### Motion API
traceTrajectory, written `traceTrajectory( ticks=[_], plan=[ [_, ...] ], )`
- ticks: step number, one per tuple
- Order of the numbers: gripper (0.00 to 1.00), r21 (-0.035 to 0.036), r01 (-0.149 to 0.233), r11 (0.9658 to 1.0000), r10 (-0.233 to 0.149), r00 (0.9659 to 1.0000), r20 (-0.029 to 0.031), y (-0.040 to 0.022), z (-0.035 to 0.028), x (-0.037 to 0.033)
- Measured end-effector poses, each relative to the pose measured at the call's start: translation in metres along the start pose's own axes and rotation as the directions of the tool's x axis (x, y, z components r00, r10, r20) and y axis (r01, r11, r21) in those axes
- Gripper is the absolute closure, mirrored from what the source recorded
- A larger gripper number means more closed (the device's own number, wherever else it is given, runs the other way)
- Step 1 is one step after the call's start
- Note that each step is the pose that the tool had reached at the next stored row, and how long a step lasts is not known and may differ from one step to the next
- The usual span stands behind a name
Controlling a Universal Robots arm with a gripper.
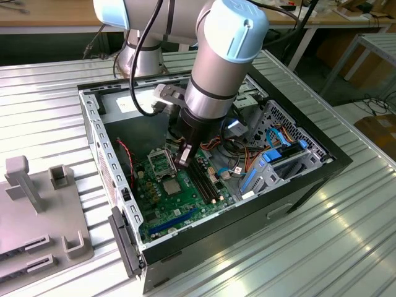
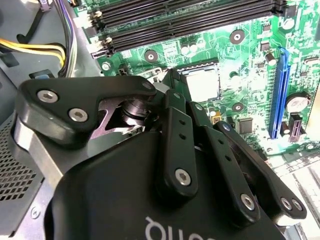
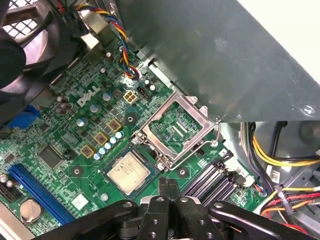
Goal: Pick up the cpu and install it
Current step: 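Close the cpu cover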
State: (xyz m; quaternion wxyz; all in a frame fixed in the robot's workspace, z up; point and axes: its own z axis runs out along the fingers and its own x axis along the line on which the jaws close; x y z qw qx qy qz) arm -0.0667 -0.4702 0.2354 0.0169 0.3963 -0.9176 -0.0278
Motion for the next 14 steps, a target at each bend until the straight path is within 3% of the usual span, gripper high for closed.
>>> traceTrajectory(
  ticks=[7, 10, 14],
  plan=[
    [0.89, 0.0001, 0.013, 0.9999, -0.013, 0.9999, -0.0007, 0.0033, 0.0002, -0.0044],
    [0.89, 0.0003, 0.039, 0.9993, -0.039, 0.9993, -0.0024, 0.0030, 0.0002, -0.0048],
    [0.89, 0.0007, 0.136, 0.9908, -0.136, 0.9907, -0.0088, 0.0027, 0.0002, -0.0050]
  ],
)
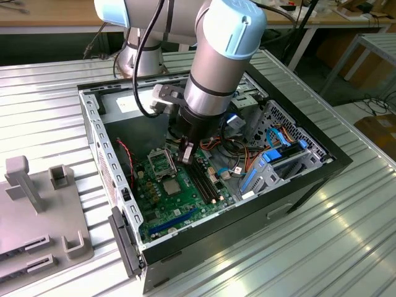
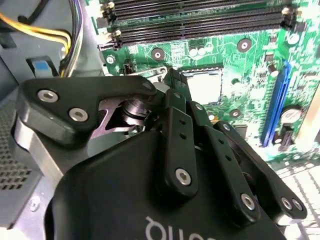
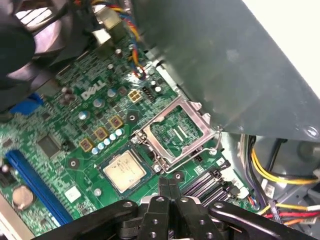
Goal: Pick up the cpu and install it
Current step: 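Close the cpu cover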
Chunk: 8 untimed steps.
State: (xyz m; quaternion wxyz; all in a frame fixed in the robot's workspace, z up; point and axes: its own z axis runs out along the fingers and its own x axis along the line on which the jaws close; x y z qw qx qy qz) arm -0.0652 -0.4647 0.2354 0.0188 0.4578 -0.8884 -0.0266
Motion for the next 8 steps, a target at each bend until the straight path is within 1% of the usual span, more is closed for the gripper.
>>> traceTrajectory(
  ticks=[1, 2, 3, 5, 6, 7, 8],
  plan=[
    [0.89, 0.0002, 0.026, 0.9997, -0.026, 0.9997, -0.0016, 0.0000, 0.0001, 0.0000],
    [0.89, 0.0003, 0.043, 0.9991, -0.043, 0.9991, -0.0028, 0.0000, 0.0001, 0.0000],
    [0.89, 0.0005, 0.080, 0.9968, -0.080, 0.9968, -0.0051, 0.0000, 0.0001, 0.0000],
    [0.89, 0.0005, 0.117, 0.9931, -0.117, 0.9931, -0.0075, 0.0000, 0.0001, 0.0000],
    [0.89, 0.0006, 0.148, 0.9890, -0.148, 0.9890, -0.0097, 0.0000, 0.0001, 0.0000],
    [0.89, -0.0018, 0.169, 0.9855, -0.169, 0.9855, -0.0057, 0.0000, 0.0002, -0.0001],
    [0.89, -0.0056, 0.181, 0.9834, -0.181, 0.9834, 0.0014, 0.0000, 0.0003, -0.0001]
  ],
)
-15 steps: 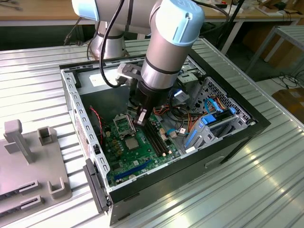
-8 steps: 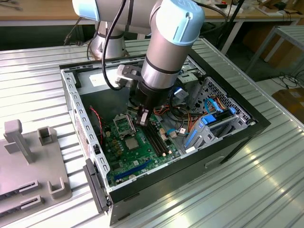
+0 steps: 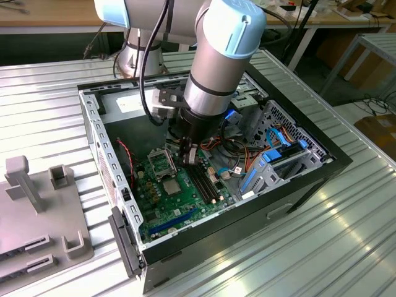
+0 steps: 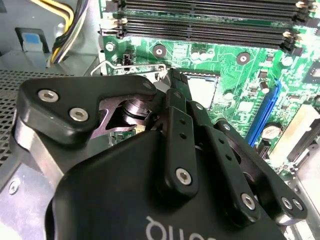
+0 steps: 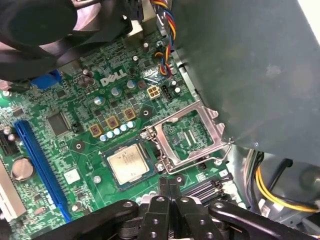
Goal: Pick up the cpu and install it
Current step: 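Close the cpu cover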
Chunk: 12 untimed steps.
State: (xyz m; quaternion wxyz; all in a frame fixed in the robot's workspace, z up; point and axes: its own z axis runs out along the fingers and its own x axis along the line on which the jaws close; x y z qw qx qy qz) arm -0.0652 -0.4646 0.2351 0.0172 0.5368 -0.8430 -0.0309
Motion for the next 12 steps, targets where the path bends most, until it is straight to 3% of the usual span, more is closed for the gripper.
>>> traceTrajectory(
  ticks=[2, 3, 4, 5, 12],
  plan=[
    [0.89, -0.0094, 0.024, 0.9997, -0.024, 0.9995, 0.0200, -0.0001, 0.0001, 0.0000],
    [0.89, -0.0101, 0.030, 0.9995, -0.029, 0.9993, 0.0241, -0.0001, 0.0000, -0.0001],
    [0.89, -0.0069, 0.033, 0.9994, -0.032, 0.9991, 0.0274, -0.0002, 0.0000, -0.0001],
    [0.89, 0.0026, 0.035, 0.9994, -0.035, 0.9989, 0.0322, -0.0005, 0.0001, -0.0003],
    [0.89, 0.0050, 0.035, 0.9994, -0.035, 0.9989, 0.0318, -0.0007, 0.0000, -0.0003]
  ],
)
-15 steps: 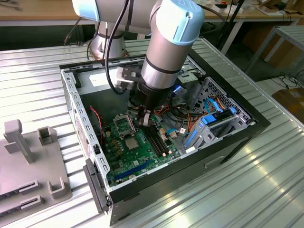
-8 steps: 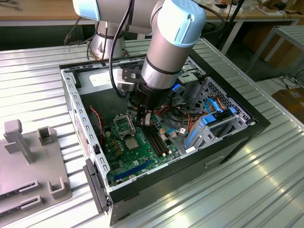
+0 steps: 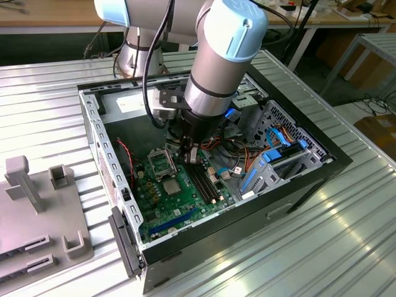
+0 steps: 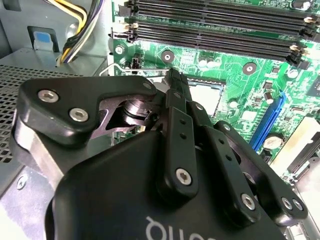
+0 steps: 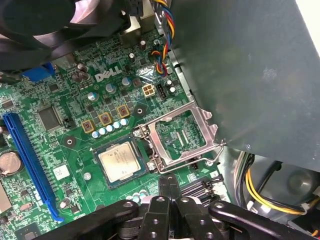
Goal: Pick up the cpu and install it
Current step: 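Close the cpu cover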
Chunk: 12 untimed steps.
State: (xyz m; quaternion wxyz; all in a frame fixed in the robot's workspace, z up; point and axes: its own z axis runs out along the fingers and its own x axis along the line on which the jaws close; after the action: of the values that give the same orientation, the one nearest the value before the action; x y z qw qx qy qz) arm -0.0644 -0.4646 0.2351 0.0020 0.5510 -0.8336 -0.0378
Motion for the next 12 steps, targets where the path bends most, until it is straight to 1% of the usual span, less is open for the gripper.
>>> traceTrajectory(
  ticks=[5, 6, 7, 8, 11, 12],
  plan=[
    [0.89, 0.0004, 0.000, 1.0000, 0.000, 1.0000, -0.0007, 0.0002, 0.0001, -0.0001],
    [0.89, 0.0004, 0.000, 1.0000, 0.000, 1.0000, -0.0007, 0.0007, 0.0001, -0.0012],
    [0.89, -0.0007, 0.000, 1.0000, 0.000, 1.0000, 0.0016, 0.0003, 0.0000, -0.0016],
    [0.89, -0.0050, 0.002, 1.0000, -0.002, 0.9999, 0.0119, -0.0002, 0.0001, -0.0021],
    [0.89, -0.0129, 0.005, 0.9999, -0.005, 0.9995, 0.0318, -0.0004, 0.0001, -0.0037],
    [0.89, -0.0151, 0.006, 0.9999, -0.005, 0.9992, 0.0398, -0.0003, 0.0002, -0.0045]
  ],
)
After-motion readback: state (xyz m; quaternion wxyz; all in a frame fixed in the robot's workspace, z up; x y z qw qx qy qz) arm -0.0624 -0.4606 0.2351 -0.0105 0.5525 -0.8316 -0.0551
